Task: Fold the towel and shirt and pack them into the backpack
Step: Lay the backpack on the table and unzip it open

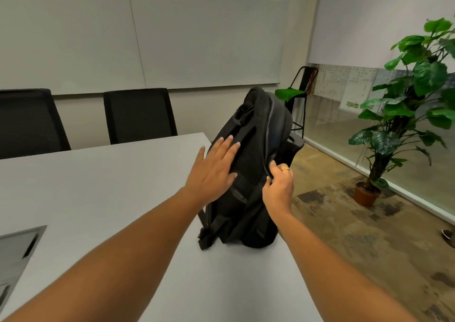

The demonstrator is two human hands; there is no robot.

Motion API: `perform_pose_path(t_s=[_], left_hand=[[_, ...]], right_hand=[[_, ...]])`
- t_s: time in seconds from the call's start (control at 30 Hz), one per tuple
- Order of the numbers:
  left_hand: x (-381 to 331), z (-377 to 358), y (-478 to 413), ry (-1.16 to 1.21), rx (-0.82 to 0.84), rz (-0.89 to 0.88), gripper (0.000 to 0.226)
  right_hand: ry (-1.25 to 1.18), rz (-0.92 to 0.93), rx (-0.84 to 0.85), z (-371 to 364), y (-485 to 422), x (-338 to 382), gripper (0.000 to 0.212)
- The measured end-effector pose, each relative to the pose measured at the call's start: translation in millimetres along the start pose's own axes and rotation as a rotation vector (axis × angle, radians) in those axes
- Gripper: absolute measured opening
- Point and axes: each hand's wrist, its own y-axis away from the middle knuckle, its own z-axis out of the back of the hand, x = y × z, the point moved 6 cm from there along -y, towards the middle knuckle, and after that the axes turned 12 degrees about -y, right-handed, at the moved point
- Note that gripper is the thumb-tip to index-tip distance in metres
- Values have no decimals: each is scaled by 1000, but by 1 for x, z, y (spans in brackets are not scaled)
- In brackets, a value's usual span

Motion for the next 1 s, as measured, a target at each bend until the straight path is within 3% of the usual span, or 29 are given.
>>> perform_pose_path(t_s=[0.2,0.37,0.57,0.73,0.83,0.9,0.97,1.0], left_hand=[[25,66,30,-72,-163,-61,64],[42,86,71,-251,-142,-133,71],[65,93,147,-228,-73,-107,74],[75,59,234,-186,127,-77,83],[77,23,293,-120,284,-50,110],[82,-2,329,-114,416,-11,120],[87,-20,361,-59,540,59,112],[89,-27,375,-29,605,94,96]], right_hand=[[104,330,31,21,61,54,44],[105,501,66,35,123,89,47],[66,594,245,33,193,123,51],[144,639,393,27,255,123,61],[230,701,653,16,303,116,66],[299,632,809,11,325,107,63],[339,530,929,13,338,101,50],[365,507,954,14,340,102,42]])
